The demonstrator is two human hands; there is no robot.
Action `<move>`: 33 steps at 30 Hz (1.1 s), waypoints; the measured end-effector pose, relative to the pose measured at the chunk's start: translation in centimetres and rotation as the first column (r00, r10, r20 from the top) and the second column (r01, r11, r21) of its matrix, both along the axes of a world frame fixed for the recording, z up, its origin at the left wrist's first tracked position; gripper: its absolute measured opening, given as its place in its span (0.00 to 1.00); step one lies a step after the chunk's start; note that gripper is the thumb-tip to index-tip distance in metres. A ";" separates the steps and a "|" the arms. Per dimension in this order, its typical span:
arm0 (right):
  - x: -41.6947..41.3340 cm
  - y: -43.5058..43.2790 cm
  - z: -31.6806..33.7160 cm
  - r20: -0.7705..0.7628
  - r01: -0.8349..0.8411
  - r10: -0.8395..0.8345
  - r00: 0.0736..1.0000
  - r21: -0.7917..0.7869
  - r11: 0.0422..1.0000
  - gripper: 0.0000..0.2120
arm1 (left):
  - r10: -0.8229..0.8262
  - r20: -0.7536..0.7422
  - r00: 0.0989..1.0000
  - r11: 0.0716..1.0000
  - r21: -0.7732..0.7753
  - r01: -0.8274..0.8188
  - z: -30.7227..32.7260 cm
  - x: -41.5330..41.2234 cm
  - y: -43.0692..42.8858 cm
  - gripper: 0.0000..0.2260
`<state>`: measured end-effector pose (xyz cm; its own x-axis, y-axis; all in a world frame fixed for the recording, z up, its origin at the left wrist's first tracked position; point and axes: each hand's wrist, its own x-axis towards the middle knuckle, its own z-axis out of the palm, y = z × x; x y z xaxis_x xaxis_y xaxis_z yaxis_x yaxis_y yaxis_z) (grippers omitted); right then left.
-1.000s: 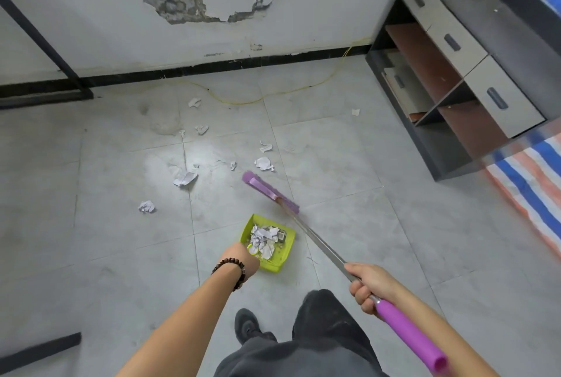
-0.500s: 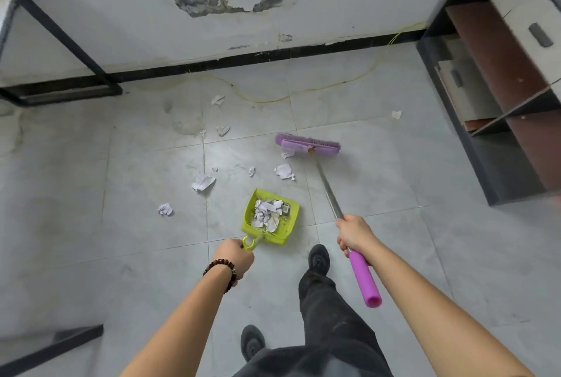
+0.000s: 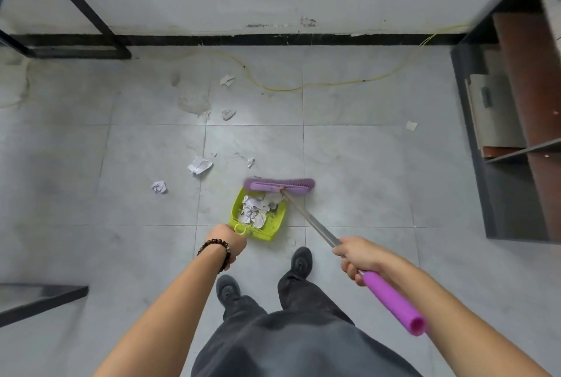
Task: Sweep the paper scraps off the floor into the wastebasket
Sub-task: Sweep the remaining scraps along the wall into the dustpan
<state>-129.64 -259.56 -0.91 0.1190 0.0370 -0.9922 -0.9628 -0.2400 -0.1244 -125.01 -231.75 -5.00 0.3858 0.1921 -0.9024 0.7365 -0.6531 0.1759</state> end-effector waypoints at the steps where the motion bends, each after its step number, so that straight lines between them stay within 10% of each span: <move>1: 0.7 -0.8 1.2 -0.040 0.025 -0.024 0.999 0.019 0.999 0.05 | -0.011 0.003 1.000 1.000 -0.001 0.011 0.3 0.0 0.5 0.08; 10: 3.7 5.2 5.2 0.073 -0.037 0.034 0.997 0.038 0.999 0.22 | 0.008 0.032 0.999 1.000 0.012 -0.009 0.9 -1.3 7.9 0.12; 11: 4.4 6.8 5.1 0.115 -0.042 0.038 0.993 0.038 0.998 0.08 | 0.035 0.031 0.999 0.999 0.008 -0.035 1.2 -1.3 8.7 0.10; 20: 13.6 19.6 -1.9 0.297 -0.022 0.048 0.954 -0.092 0.996 0.05 | 0.169 0.047 0.984 0.986 -0.001 -0.169 0.8 -1.6 16.3 0.09; 27: 7.6 23.4 -4.0 0.169 -0.348 0.381 0.909 -0.197 0.917 0.09 | 0.282 0.018 0.959 0.958 -0.048 -0.281 0.2 -0.1 19.3 0.05; 33: 4.2 18.2 1.5 0.047 -0.106 0.108 0.993 -0.040 0.994 0.18 | 0.275 0.008 0.962 0.960 -0.059 -0.274 -0.1 -0.4 19.0 0.05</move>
<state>-125.48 -241.35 0.57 0.1650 0.0151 -0.9862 -0.9243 -0.3464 -0.1600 -125.38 -212.75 -5.11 0.3403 0.2411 -0.9089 0.8827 -0.4151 0.2203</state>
